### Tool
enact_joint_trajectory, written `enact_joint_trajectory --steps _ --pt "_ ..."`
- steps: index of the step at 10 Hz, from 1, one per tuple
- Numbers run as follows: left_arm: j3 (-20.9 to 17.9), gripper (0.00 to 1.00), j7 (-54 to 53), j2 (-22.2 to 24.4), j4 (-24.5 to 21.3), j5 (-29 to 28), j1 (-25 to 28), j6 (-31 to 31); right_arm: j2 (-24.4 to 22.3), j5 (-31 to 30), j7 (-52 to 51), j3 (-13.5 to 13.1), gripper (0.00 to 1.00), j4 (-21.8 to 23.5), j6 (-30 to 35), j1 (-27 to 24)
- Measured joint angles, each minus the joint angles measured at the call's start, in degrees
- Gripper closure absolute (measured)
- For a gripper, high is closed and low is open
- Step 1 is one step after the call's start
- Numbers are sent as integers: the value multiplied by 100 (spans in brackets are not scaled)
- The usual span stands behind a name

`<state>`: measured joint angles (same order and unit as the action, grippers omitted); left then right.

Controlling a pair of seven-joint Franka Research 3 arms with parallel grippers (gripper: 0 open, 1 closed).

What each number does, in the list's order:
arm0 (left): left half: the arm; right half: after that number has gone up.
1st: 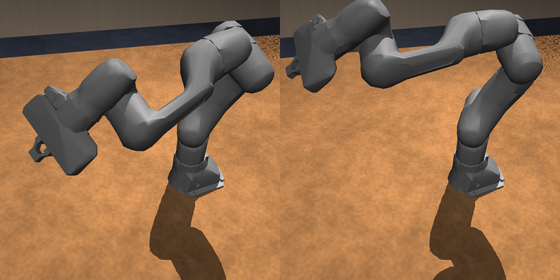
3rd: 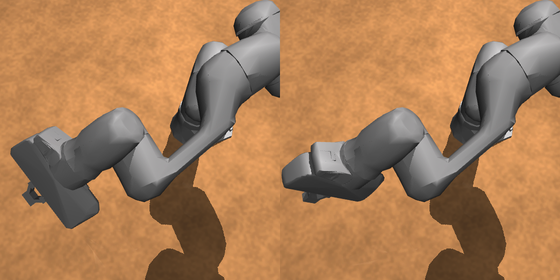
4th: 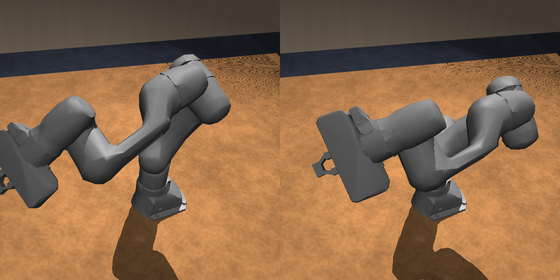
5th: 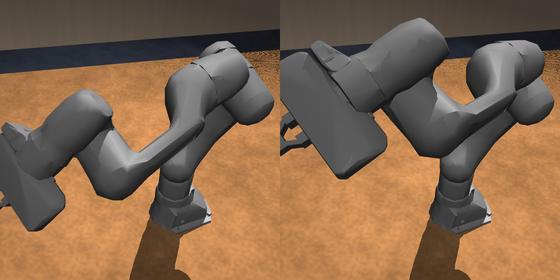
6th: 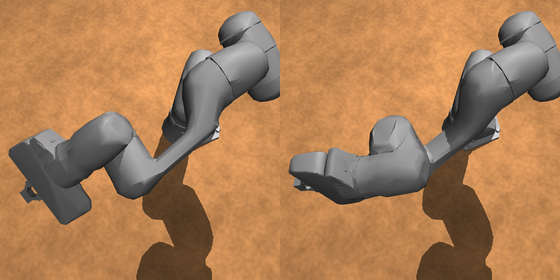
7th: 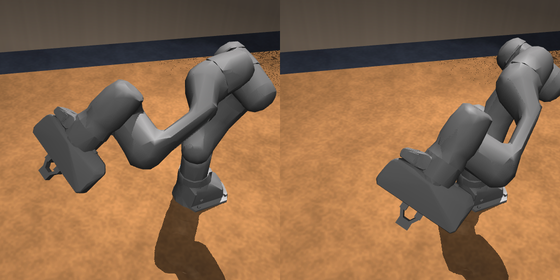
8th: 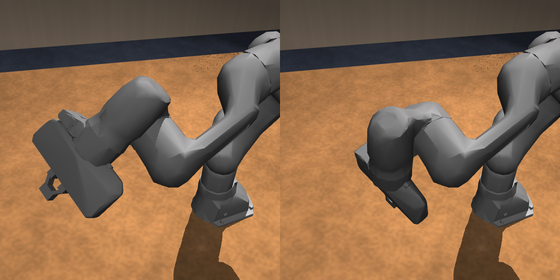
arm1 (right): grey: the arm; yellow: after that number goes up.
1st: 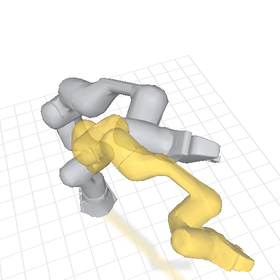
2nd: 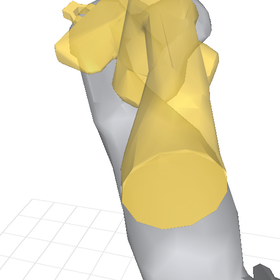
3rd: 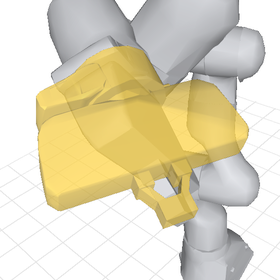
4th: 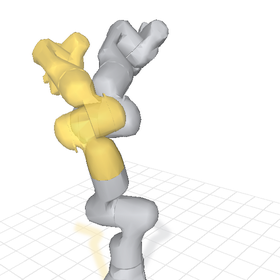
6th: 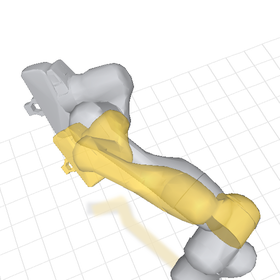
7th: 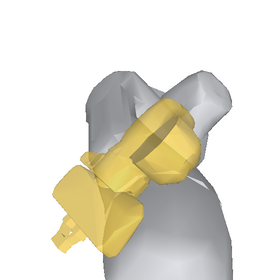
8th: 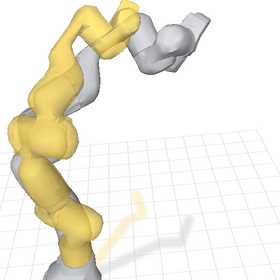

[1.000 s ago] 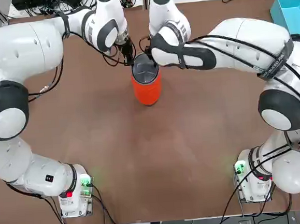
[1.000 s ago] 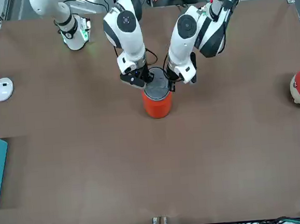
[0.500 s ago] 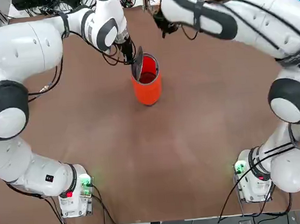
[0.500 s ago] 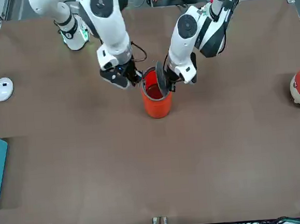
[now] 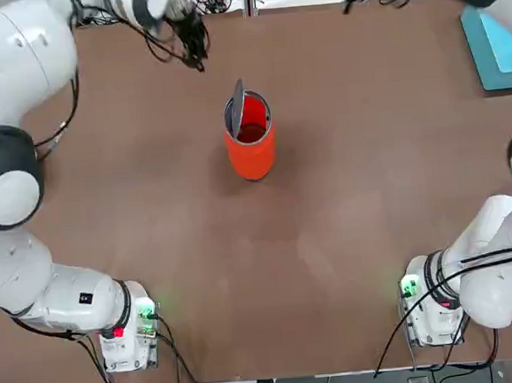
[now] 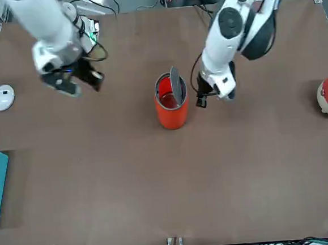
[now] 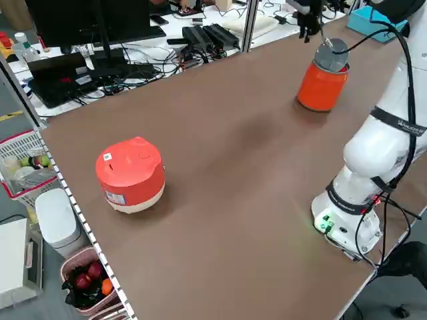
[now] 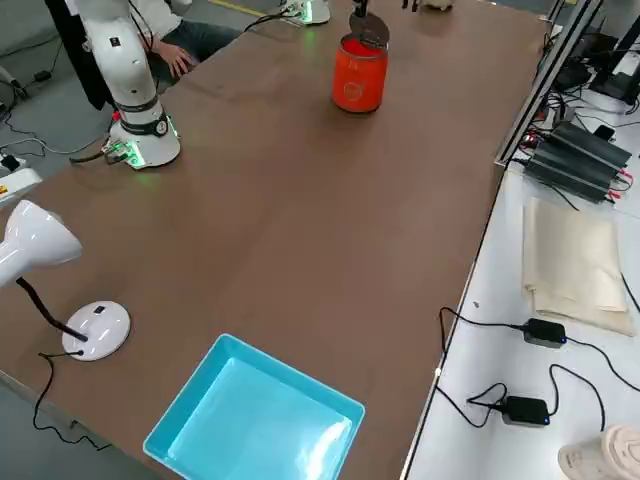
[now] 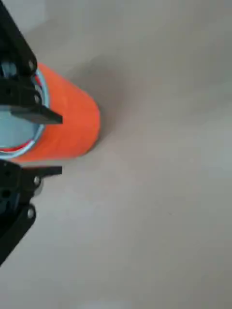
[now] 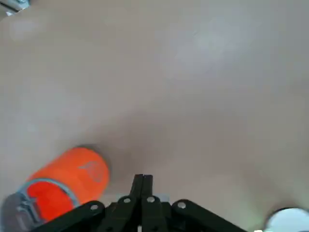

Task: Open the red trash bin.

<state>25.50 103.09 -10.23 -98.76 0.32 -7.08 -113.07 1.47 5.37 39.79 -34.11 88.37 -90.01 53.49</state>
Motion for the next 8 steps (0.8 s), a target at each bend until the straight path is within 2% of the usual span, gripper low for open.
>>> enact_joint_trajectory --steps 2,3,4,5,6,8 --pt "-14 48 -935 12 300 -475 287 334 -321 -388 -1659 -1049 98 -14 371 -43" --pt "-15 39 -1452 17 412 -580 472 572 -398 -595 -2653 -1567 97 -16 466 -78" --pt "-18 37 -2158 23 554 -610 699 963 -416 -666 -3629 -2061 95 -14 483 -149" --pt "-23 35 -3002 43 712 -622 1005 1336 -422 -670 -4336 -2436 90 -11 474 -250" --pt "-29 31 -3848 98 866 -623 1376 1579 -435 -671 -4693 -2608 74 -11 428 -345" --pt "-39 28 -5148 214 1187 -619 2073 1748 -429 -672 -4781 -2601 45 -11 278 -360"
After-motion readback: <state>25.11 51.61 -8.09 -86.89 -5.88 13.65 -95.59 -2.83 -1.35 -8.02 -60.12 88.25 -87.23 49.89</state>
